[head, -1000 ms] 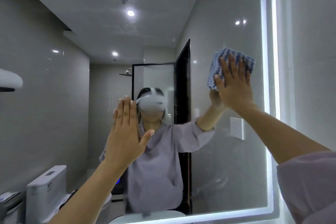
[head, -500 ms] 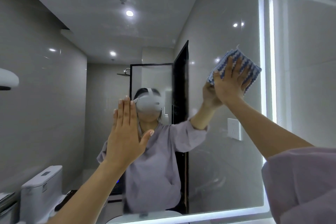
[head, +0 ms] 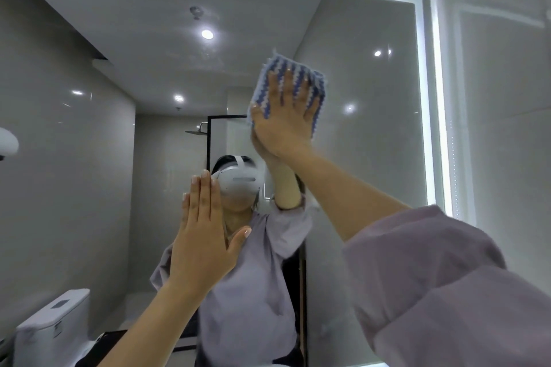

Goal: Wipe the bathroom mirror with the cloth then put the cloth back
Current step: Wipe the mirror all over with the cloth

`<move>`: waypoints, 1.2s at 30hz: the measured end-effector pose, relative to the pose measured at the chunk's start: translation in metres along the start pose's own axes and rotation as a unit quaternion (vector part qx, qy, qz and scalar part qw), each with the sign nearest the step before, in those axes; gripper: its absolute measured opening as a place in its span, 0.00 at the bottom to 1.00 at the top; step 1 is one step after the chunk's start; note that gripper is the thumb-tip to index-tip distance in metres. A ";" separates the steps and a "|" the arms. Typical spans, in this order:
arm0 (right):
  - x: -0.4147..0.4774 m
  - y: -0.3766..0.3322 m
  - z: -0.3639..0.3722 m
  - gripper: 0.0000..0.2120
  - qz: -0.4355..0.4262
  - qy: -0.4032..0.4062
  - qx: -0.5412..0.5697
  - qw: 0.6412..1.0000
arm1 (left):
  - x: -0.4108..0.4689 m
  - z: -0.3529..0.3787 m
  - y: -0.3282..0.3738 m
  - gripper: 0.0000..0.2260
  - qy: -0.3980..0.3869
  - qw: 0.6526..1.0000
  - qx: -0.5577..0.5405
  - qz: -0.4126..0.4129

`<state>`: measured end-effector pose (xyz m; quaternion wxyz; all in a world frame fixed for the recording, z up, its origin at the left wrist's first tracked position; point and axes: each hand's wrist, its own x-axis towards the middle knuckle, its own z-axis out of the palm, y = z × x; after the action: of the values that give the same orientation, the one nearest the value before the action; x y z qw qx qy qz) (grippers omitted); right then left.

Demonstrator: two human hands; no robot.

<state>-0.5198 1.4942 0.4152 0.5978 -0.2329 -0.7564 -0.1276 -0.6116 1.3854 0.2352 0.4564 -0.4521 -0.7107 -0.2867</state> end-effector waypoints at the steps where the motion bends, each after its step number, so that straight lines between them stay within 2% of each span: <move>1: 0.000 -0.012 0.001 0.34 -0.022 0.001 -0.002 1.000 | 0.000 0.000 0.000 0.42 0.002 1.000 -0.002 0.001; 5: -0.007 -0.049 0.011 0.33 -0.113 0.010 -0.023 0.993 | 0.000 0.000 0.000 0.42 0.008 1.000 0.006 -0.001; 7: -0.010 -0.060 0.018 0.35 -0.151 -0.023 -0.036 0.988 | 0.000 0.001 -0.001 0.42 0.010 1.000 0.017 -0.004; 11: -0.014 -0.074 0.025 0.34 -0.214 -0.066 -0.071 0.972 | 0.000 0.001 -0.001 0.42 0.017 1.000 0.017 -0.006; 22: 0.007 -0.050 0.015 0.33 -0.268 -0.057 -0.126 0.953 | 0.000 -0.001 -0.001 0.42 0.018 1.000 0.013 0.003; 29: 0.030 0.013 -0.006 0.34 -0.166 -0.034 -0.094 0.981 | -0.001 -0.002 -0.001 0.42 0.020 1.000 0.006 0.005; 36: 0.039 0.113 -0.039 0.34 -0.041 -0.045 -0.100 0.993 | -0.002 -0.003 -0.001 0.42 0.015 1.000 0.016 0.008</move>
<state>-0.4366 1.5802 0.4536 0.5314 -0.2656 -0.7747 -0.2165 -0.6106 1.3817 0.2353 0.4761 -0.4460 -0.7048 -0.2788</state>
